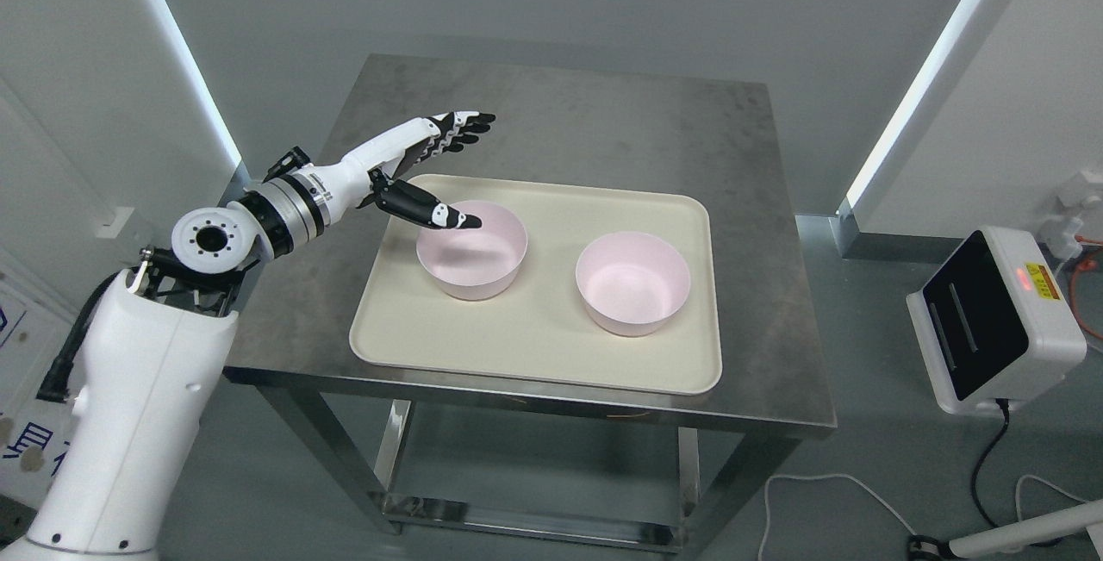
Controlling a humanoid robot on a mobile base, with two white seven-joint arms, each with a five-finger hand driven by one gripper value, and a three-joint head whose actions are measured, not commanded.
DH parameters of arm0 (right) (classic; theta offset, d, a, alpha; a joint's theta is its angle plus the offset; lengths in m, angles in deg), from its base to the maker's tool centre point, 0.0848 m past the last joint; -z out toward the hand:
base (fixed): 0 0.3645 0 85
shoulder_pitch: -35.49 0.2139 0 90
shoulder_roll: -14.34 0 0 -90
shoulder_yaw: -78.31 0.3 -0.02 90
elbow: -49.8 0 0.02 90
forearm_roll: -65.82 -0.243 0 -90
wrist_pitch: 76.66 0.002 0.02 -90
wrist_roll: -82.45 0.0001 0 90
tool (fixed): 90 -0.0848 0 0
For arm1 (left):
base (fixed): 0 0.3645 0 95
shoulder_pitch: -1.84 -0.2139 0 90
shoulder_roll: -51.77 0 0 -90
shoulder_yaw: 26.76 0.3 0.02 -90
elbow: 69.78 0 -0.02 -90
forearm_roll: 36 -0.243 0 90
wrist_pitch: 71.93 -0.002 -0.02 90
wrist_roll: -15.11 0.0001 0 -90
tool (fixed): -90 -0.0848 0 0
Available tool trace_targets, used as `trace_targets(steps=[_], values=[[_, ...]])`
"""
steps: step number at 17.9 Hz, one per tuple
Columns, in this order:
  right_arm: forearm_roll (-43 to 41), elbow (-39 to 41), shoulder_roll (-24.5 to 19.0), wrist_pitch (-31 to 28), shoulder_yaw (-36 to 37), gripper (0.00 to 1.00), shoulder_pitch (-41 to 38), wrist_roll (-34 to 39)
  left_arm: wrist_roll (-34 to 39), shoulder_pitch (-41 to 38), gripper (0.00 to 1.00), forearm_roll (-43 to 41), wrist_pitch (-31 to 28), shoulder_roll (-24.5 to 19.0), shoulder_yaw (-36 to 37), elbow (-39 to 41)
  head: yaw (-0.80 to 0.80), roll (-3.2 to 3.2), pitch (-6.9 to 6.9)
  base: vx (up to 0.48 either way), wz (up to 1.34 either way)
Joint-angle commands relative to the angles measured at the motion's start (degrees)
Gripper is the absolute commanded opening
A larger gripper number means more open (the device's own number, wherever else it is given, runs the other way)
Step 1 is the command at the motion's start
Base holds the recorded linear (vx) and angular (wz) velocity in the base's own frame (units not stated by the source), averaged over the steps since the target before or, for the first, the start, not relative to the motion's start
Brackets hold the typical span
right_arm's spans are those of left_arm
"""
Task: Stack pink IKEA bowls on left shelf middle
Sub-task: 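Reach the left hand toward the pink bowl farther from the tray's far edge, then grasp the rim of the nearer pink bowl with the left hand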
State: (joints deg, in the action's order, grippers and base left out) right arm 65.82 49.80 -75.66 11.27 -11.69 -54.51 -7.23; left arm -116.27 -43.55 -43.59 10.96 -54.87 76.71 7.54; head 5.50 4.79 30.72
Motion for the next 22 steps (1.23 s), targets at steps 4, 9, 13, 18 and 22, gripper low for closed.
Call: trace_targets(steps=[4,9,13,18,22], values=[[0.0,1.9,1.0,0.0,0.6,1.00,-0.1,0.0,-4.4,5.0,0.81,-11.8,-0.2,3.2,9.3,-12.2,0.00,0.00,0.00,0.000,0.00],[0.0,1.9,1.0,0.0,0.6,1.00,-0.1,0.0,-3.8,7.0,0.70,-12.7,-0.1,4.6,7.4,-14.4,0.00,0.00,0.00,0.000,0.00],[0.0,1.9,1.0,0.0,0.6,1.00,-0.1,0.0,-3.7,6.7,0.59,-12.7,-0.1,4.5,5.3,-16.3,0.00,0.00,0.00,0.000,0.00],[0.0,1.9,1.0,0.0,0.6,1.00,-0.1,0.0,-3.7,6.7,0.34,-12.7,1.8,5.8,0.6,-16.9,0.00,0.00,0.00,0.000,0.00],[0.0,1.9,1.0,0.0,0.6,1.00,-0.1,0.0,-3.8,6.1,0.23,-12.7,3.6,6.8,-0.5,-17.6,0.00,0.00,0.00,0.000,0.00]])
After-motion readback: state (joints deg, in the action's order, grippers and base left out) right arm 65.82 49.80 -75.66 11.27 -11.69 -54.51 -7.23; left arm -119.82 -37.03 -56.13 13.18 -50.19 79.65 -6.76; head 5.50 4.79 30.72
